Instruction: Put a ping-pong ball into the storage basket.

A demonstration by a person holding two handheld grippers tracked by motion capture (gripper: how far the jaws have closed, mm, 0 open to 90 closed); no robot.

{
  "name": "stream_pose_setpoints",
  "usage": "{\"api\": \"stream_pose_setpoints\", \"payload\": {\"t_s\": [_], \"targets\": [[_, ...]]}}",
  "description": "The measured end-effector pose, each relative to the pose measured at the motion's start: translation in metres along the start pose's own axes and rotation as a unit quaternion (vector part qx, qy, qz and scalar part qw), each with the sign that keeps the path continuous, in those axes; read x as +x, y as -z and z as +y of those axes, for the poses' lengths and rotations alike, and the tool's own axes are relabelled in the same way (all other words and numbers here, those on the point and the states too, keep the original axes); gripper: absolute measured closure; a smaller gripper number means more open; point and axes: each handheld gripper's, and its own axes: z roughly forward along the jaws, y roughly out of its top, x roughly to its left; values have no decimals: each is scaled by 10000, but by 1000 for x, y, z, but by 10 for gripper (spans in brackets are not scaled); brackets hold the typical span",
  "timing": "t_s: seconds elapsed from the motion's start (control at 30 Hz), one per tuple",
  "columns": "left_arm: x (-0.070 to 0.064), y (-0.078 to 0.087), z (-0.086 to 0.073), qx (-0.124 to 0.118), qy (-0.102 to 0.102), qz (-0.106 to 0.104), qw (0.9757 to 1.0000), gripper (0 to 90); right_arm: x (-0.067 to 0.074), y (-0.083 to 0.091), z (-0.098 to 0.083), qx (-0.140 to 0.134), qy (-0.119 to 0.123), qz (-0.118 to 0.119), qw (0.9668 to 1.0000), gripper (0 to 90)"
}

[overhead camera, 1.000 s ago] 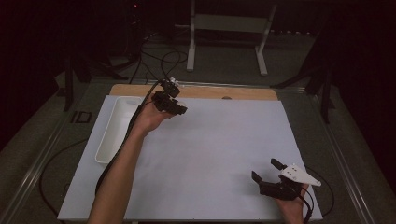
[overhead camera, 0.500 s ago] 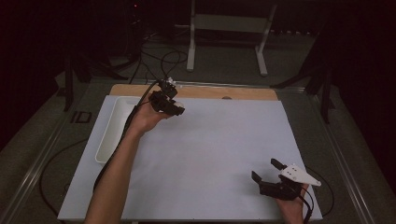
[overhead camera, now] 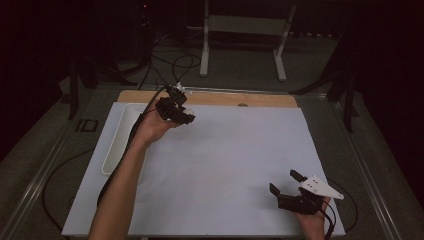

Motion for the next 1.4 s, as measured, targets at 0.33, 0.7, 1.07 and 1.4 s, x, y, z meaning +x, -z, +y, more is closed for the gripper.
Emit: {"api": "stream_pose_setpoints", "payload": {"t_s": [0.33, 0.7, 1.07, 1.4], "targets": [[1, 3, -5, 22, 0, 104, 9999, 512, 0, 1, 0, -5, -11, -6, 10000, 76], [7, 12, -13, -77, 83, 181, 9998, 512, 0, 1, 0, -4, -14, -4, 10000, 76], [10, 17, -24, -181, 185, 160, 9995, 512, 0, 1, 0, -7, -16, -9, 10000, 76], [16, 24, -39, -196, 294, 222, 9991, 512, 0, 0, 0, 2, -17, -17, 10000, 76]]}}
